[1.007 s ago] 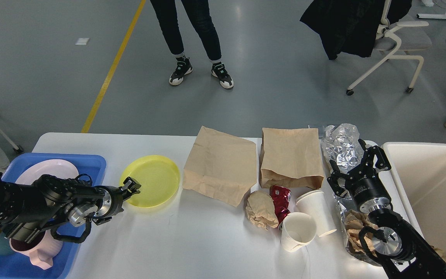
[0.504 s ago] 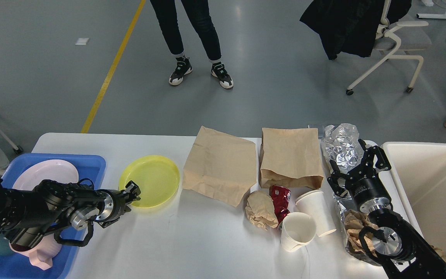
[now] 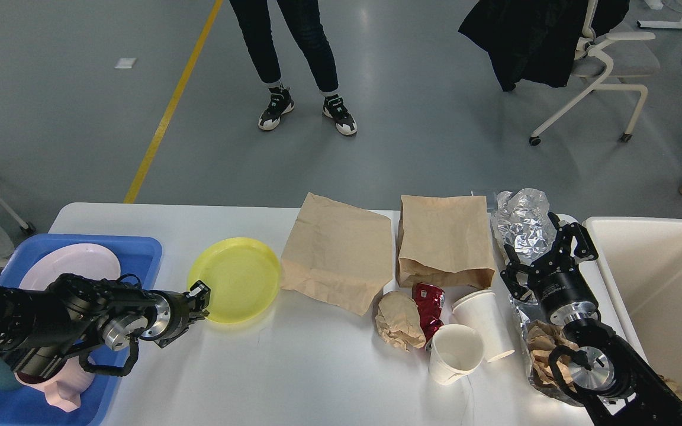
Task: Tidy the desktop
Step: 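Grip the edge of the yellow plate with the left gripper, then lift the yellow plate and lay it on the white plate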
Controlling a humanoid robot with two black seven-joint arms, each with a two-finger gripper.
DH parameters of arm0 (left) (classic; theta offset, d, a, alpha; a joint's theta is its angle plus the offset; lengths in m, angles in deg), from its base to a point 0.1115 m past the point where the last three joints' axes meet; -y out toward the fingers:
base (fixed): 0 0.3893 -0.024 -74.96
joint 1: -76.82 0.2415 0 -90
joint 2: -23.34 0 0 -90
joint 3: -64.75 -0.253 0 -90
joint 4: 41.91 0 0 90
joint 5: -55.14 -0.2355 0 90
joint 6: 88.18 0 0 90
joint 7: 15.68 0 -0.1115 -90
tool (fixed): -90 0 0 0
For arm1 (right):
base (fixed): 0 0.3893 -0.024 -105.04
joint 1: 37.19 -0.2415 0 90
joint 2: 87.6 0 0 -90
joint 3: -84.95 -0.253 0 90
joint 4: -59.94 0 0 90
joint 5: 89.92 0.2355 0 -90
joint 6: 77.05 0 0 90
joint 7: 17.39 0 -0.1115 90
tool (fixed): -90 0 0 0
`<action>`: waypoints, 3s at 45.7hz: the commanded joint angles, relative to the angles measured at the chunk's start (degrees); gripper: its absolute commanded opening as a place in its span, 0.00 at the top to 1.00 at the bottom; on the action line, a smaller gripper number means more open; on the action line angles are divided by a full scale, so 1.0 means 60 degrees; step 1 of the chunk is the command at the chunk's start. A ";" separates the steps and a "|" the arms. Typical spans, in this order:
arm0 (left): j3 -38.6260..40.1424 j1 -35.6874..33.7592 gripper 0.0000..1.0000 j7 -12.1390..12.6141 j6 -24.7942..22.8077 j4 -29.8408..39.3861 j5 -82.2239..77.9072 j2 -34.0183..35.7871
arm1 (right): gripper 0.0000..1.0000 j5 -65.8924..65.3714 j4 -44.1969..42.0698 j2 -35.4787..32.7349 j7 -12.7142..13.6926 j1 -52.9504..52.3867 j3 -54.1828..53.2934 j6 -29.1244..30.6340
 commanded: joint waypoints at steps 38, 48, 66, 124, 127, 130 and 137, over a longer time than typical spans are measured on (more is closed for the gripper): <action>-0.5564 -0.9912 1.00 0.1173 -0.2842 0.6726 0.1169 0.2312 | 0.00 0.0001 0.0007 0.0000 0.0012 0.0000 0.0000 -0.0007; -0.6899 -1.2042 1.00 0.1143 -0.4484 0.7168 0.1918 0.2048 | 0.00 0.0001 0.0008 0.0000 0.0012 0.0000 0.0000 0.0008; -0.6711 -0.7840 1.00 0.1231 -0.5202 0.2439 0.1200 0.4215 | 0.00 0.0001 0.0008 0.0000 -0.0003 0.0000 0.0000 -0.0007; 0.0996 0.1362 1.00 0.2505 -0.4441 -0.5856 -0.2052 0.2429 | 0.00 0.0001 0.0008 0.0000 0.0012 0.0000 0.0000 -0.0007; 0.0996 0.1392 1.00 0.2491 -0.4441 -0.5841 -0.2037 0.2429 | 0.00 0.0001 -0.0007 0.0000 -0.0002 0.0000 0.0000 -0.0007; 0.0996 0.1392 1.00 0.2491 -0.4441 -0.5841 -0.2052 0.2429 | 0.00 0.0001 0.0008 0.0000 -0.0003 0.0000 0.0000 0.0008; 0.1098 0.1392 1.00 0.2564 -0.4456 -0.5827 -0.2052 0.2414 | 0.00 0.0001 -0.0007 0.0000 -0.0003 0.0000 0.0000 -0.0007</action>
